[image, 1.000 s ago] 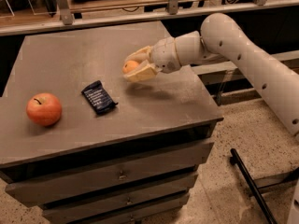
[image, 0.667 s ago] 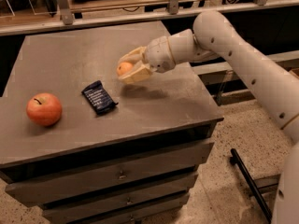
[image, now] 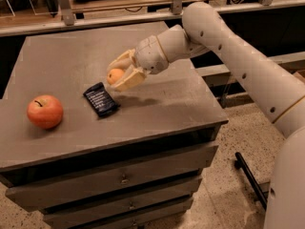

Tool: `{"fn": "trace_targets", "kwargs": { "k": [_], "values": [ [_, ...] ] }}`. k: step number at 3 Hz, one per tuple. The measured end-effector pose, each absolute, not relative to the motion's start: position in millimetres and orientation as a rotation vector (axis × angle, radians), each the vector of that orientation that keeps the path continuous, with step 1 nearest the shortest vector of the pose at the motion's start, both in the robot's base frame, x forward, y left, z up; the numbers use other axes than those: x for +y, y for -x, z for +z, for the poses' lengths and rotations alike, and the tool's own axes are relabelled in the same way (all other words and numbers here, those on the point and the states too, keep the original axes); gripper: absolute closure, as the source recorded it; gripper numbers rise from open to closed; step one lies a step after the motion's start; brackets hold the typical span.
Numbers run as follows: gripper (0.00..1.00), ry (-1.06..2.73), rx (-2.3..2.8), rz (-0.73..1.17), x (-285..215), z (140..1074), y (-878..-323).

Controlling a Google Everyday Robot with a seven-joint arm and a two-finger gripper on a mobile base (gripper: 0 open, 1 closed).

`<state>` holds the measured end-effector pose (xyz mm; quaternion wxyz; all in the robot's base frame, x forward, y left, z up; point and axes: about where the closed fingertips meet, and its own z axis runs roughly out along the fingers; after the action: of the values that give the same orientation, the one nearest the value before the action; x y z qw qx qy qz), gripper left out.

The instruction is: Move orange near rxbar blueberry

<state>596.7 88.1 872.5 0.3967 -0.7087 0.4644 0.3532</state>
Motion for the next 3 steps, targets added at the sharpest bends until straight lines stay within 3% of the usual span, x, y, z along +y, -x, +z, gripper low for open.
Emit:
{"fn": "trace_targets", "kwargs": {
  "k": [1,3],
  "values": [
    [0.85,1.819,1.188,0.932,92,863,-590],
    [0.38,1.833,1.218,0.974,94,848,-586]
  ]
}}
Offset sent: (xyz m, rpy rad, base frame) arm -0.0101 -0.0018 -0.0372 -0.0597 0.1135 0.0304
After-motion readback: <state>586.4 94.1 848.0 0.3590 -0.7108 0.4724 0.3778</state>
